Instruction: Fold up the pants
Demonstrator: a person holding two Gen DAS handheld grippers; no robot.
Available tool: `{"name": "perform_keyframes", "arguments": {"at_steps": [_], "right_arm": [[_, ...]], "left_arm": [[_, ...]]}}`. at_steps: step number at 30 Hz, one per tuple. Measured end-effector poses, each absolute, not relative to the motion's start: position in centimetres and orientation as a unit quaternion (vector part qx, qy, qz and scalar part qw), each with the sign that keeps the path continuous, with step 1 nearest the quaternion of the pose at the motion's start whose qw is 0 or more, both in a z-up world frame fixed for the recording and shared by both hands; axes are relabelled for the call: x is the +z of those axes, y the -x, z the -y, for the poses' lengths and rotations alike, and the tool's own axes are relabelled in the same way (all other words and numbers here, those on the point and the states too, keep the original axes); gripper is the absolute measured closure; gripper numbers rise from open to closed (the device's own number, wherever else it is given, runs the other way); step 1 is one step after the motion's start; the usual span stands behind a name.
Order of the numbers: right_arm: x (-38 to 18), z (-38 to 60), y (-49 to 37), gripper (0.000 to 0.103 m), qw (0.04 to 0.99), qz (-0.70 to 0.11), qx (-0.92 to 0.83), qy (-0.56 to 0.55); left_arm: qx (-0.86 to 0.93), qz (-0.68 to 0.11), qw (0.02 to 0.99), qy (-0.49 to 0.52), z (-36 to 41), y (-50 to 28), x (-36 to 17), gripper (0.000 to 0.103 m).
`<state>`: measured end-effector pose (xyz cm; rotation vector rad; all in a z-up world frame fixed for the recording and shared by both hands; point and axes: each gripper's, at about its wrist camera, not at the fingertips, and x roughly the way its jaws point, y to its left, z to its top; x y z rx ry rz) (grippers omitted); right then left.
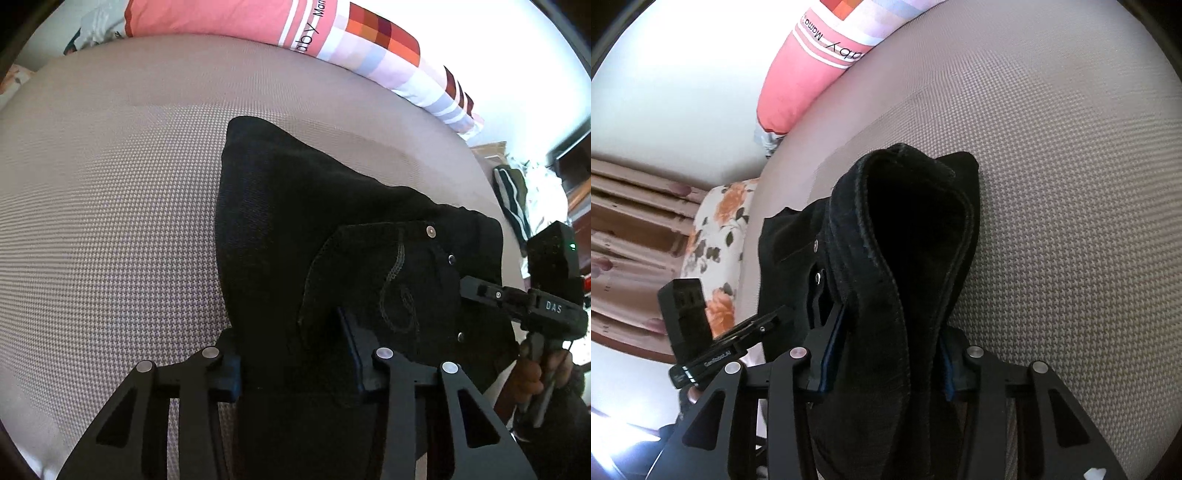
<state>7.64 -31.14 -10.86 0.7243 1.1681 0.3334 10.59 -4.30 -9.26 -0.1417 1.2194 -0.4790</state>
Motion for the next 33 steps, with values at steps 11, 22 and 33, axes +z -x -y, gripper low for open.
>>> {"name": "perform_keyframes", "arguments": {"at_steps": [11,22,33], "right_arm": [[-8.7,30.1,-7.8,0.076,0.776,-0.527,0.128,-0.322],[-7.5,30.5,-10.8,0.079,0.778,-0.511,0.14,-0.339],[-7.3,30.5,-22.3,0.079,0.793,-0.491,0.161,-0.324]], "left_arm": [[-0.216,-0.55,0.806,0.048,4.3,-10.1,-7.8,0.085],[-0.225,-0.522,0.82,0.068,3.7,-13.5,-4.9,0.089],[-0.2,-0.481,0.851,0.062,3.3,-23.1,-3.4,0.089]]}}
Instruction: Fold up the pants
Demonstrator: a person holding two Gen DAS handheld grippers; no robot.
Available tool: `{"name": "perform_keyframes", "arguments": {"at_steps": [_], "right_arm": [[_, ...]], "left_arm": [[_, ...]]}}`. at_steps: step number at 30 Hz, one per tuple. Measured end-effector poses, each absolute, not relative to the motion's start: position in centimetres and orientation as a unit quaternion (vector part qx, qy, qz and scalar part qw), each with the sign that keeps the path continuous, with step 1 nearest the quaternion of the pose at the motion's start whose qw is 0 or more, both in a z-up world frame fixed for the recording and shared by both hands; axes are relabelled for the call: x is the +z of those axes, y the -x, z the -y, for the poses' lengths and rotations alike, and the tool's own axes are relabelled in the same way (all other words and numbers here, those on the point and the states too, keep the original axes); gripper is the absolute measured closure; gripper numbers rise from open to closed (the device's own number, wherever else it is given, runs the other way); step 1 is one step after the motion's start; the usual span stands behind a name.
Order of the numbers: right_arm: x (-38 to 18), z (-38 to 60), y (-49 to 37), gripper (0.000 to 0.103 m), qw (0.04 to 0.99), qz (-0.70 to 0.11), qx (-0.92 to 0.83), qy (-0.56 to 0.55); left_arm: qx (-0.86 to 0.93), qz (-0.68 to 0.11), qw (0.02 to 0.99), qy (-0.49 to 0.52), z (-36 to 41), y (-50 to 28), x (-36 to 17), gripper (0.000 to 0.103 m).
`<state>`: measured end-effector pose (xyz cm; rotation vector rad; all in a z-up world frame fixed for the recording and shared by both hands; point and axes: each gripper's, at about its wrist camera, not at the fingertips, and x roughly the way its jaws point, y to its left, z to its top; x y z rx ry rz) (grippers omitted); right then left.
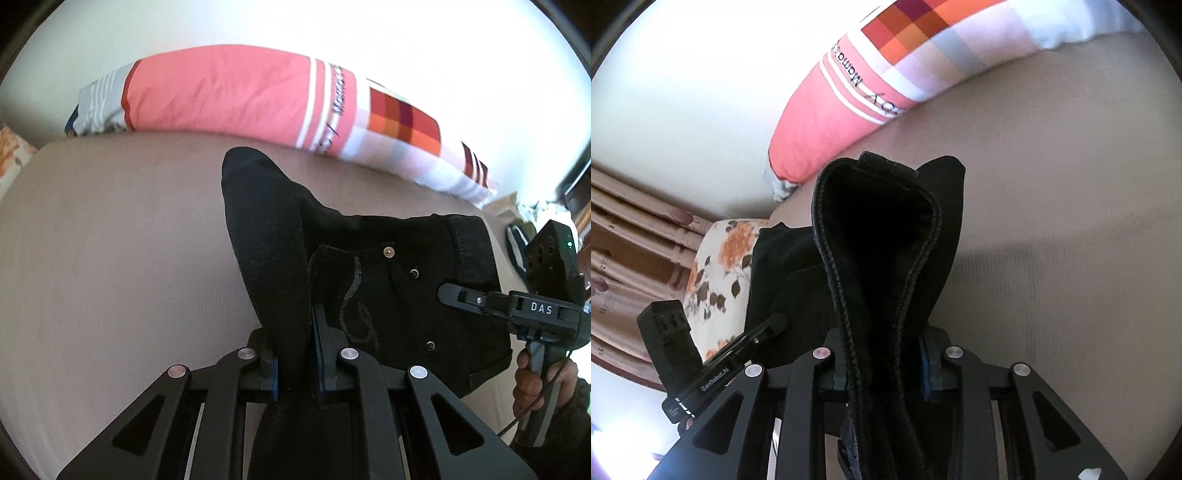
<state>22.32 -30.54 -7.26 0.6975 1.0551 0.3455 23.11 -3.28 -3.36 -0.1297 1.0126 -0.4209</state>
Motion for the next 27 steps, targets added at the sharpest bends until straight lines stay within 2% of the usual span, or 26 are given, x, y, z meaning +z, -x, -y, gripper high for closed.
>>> {"name": "perform_keyframes", "arguments": {"at_steps": [10,11,12,13,14,16,19,21,27], "right_arm": [[-8.8,29.7,-27.7,0.078,0.808,-0.503,0.131,-0.278],[-9.2,29.6,-27.6,0.073,0.813,-0.507,0.112,-0.263],[-9.5,29.7,-27.5,0.066,0.816,-0.508,0.104,-0.256],[-9.9,29.7,-27.2,0.063,0.818,-0.51,0.095,-0.248],[-10.2,29.9,-27.0,0.057,0.82,-0.512,0.085,-0.24],[-10.4,29.9,-26.4,0.053,0.827,-0.51,0.074,-0.223],[-10.2,29.8,-25.4,0.052,0.833,-0.513,0.059,-0.196],[-9.8,29.8,-24.5,0.049,0.838,-0.513,0.05,-0.18],[-6.5,29.2,-21.1,0.047,0.862,-0.485,0.026,-0.142]], "left_arm": [[-0.175,-0.491,0.851,0.059,3.0,-28.9,-6.3,0.088],[-0.168,-0.494,0.851,0.059,2.9,-29.0,-6.8,0.086],[-0.164,-0.5,0.848,0.065,2.6,-29.1,-7.5,0.08],[-0.158,-0.509,0.843,0.075,2.3,-29.2,-8.2,0.07],[-0.149,-0.515,0.84,0.082,2.1,-29.3,-8.8,0.065],[-0.137,-0.522,0.838,0.085,1.8,-29.1,-9.7,0.053],[-0.129,-0.513,0.846,0.075,1.8,-28.4,-9.6,0.046],[-0.121,-0.51,0.849,0.065,1.9,-27.8,-9.3,0.045],[-0.081,-0.493,0.866,0.011,2.2,-24.3,-7.3,0.044]]}}
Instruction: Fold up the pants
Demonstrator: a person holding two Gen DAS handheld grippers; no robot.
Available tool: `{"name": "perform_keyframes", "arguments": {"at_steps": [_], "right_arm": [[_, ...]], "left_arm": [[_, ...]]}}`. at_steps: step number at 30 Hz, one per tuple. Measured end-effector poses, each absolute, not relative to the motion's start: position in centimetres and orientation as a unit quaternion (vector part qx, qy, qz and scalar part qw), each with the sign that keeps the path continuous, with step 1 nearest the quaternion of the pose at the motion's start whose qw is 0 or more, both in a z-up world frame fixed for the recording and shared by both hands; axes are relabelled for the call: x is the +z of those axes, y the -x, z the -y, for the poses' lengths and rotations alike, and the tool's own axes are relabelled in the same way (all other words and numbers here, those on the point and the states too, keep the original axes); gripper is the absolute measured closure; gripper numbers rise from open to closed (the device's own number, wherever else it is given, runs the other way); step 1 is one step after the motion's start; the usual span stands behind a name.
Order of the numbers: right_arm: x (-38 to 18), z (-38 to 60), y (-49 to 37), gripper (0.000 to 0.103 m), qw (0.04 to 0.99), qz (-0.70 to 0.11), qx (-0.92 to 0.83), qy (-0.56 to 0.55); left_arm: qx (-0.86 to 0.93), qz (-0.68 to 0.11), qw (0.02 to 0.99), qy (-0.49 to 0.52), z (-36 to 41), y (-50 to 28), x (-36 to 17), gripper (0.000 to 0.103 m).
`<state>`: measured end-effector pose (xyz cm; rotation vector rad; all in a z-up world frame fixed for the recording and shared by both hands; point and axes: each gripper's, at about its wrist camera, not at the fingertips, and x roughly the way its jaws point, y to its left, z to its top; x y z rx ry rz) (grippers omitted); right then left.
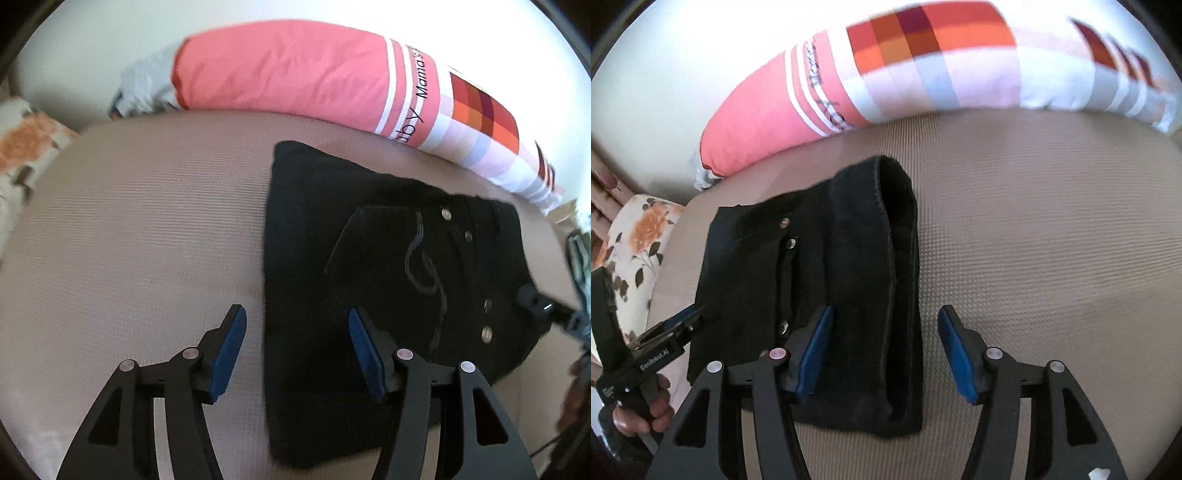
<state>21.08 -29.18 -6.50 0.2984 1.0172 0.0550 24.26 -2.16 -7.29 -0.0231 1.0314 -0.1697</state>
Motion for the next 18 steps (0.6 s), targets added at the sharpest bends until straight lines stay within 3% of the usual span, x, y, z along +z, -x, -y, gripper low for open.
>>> {"name": "perform_keyframes", "arguments": {"at_steps": [2,12,18], "right_arm": [[-5.1,28.3,-19.4,0.047,0.872,-0.472,0.026,-0.124],[-2.0,23.2,-11.4,0.023,0.901,-0.427,-0.001,-0.075],[-1.4,20.7,-8.8,0.018,0.91,-0.41,-0.011,-0.059]], "left_arm": [[-0.071,-0.479,0.875,-0.007,2.2,-22.6,-6.4,0.044],[-0.021,-0.432,0.902,-0.018,1.1,-13.7,-2.0,0.044],[0.003,-0.409,0.913,-0.012,0.3,-9.6,-0.7,0.043]]}}
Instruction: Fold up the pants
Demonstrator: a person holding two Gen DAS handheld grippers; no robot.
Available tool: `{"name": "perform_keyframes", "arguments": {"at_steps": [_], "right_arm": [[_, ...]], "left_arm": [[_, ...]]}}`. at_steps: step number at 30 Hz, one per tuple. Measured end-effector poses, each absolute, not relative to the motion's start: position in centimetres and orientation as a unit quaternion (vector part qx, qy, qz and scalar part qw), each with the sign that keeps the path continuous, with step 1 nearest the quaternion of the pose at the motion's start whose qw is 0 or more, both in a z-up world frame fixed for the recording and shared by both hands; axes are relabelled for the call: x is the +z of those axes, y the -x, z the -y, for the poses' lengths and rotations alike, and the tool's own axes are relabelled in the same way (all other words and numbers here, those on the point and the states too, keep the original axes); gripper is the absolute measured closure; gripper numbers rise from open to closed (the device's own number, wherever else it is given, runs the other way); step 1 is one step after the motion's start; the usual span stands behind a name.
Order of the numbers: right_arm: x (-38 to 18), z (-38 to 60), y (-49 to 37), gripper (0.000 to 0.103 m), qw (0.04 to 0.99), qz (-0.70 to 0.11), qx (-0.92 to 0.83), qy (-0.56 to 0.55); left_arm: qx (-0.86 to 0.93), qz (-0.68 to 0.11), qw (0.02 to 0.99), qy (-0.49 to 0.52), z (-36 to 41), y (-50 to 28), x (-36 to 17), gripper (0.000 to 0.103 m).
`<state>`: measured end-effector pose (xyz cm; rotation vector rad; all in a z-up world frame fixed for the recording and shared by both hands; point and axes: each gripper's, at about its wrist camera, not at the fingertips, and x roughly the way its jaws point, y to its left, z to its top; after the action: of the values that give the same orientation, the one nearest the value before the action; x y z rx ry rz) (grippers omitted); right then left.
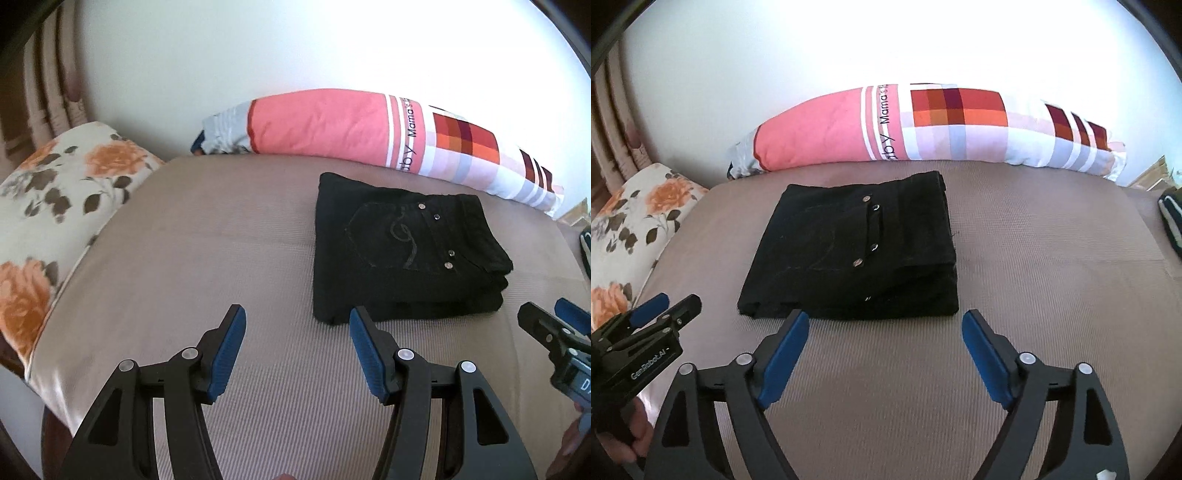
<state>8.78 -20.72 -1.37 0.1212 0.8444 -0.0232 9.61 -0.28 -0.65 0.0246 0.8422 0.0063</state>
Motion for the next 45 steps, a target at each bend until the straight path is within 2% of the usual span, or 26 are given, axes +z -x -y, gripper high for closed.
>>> {"name": "perform_keyframes", "arguments": {"at_steps": [16,45], "right_arm": [[-1.4,19.4,-6.0,0.013,0.925,-0.377,-0.028,-0.032],[-2.0,18.3,-5.4,0.012,0.923,-0.384,-0.019,-0.01]], "left_arm": [[0.006,-0.413,0.911,-0.02,0.8,-6.4,-1.2,0.043],[0.004,-0.412,0.91,-0.033,1.5,-5.8,-2.0,0.043]]}}
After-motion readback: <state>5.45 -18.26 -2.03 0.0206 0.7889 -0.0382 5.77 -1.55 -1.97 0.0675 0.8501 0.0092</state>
